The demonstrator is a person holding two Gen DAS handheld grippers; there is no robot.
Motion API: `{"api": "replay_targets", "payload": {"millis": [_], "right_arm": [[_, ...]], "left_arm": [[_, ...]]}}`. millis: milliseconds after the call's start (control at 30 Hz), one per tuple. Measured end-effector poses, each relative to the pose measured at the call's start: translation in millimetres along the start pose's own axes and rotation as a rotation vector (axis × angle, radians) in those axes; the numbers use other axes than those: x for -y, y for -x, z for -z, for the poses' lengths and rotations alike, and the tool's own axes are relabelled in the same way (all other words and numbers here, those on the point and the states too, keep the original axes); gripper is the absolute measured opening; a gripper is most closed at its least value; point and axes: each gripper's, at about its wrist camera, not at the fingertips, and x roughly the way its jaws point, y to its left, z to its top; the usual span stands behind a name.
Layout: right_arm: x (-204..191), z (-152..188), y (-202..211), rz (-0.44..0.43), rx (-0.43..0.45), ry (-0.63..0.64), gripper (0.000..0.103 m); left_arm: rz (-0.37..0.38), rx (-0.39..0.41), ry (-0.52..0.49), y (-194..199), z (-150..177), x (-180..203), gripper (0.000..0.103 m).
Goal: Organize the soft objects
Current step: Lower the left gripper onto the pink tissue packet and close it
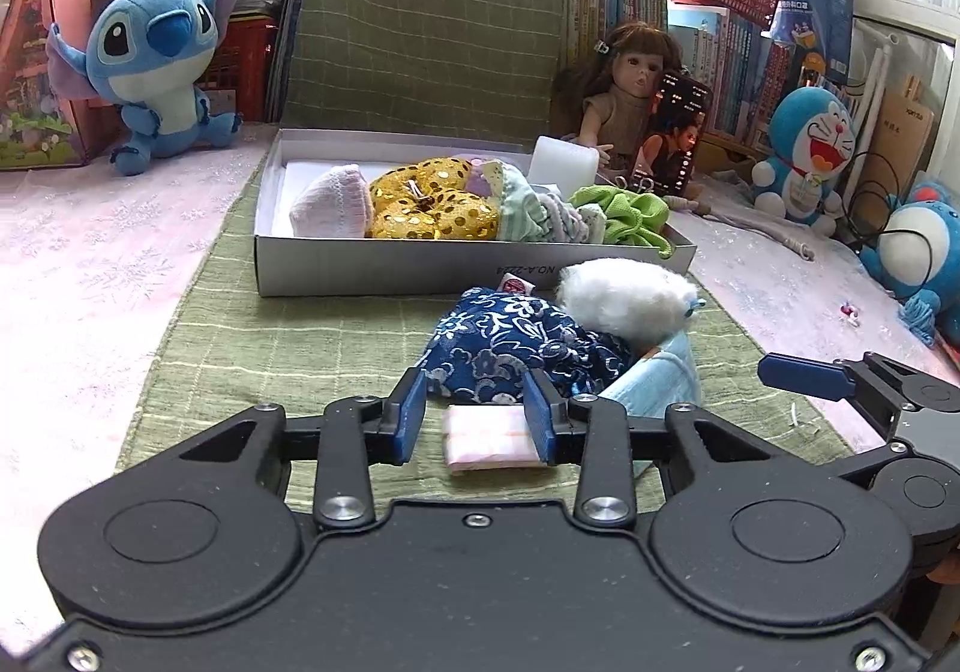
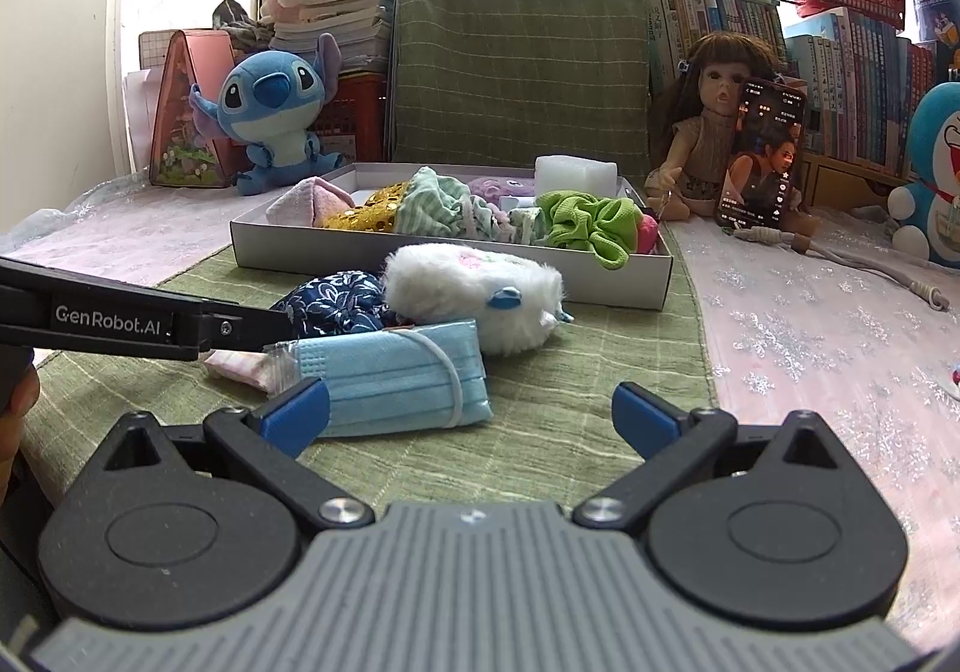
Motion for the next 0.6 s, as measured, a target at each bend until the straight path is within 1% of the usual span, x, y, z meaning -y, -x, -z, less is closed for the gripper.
{"api": "replay_targets", "payload": {"millis": [100, 233, 400, 600], "right_arm": [[-1.9, 1.2, -0.6, -0.012, -0.006, 0.005, 0.103], [-6.1, 0.7, -2.6, -0.032, -0.01, 0.008, 0.103], [-14.1, -2.0, -10.7, -0.049, -0.026, 0.014, 0.103], [-19.9, -6.5, -16.7, -0.056, -0.051, 0.008, 0.102]], "left_arm": [[-0.047, -0.008, -0.013, 1.4, 0.0, -3.1, 0.034], [-0.042, -0.015, 0.023, 5.8, 1.0, -14.0, 0.034], [-0.053, -0.004, 0.032, 11.4, 1.2, -17.0, 0.035], [-0.038, 0.003, 0.035, 17.2, 1.9, -14.1, 0.041]]}}
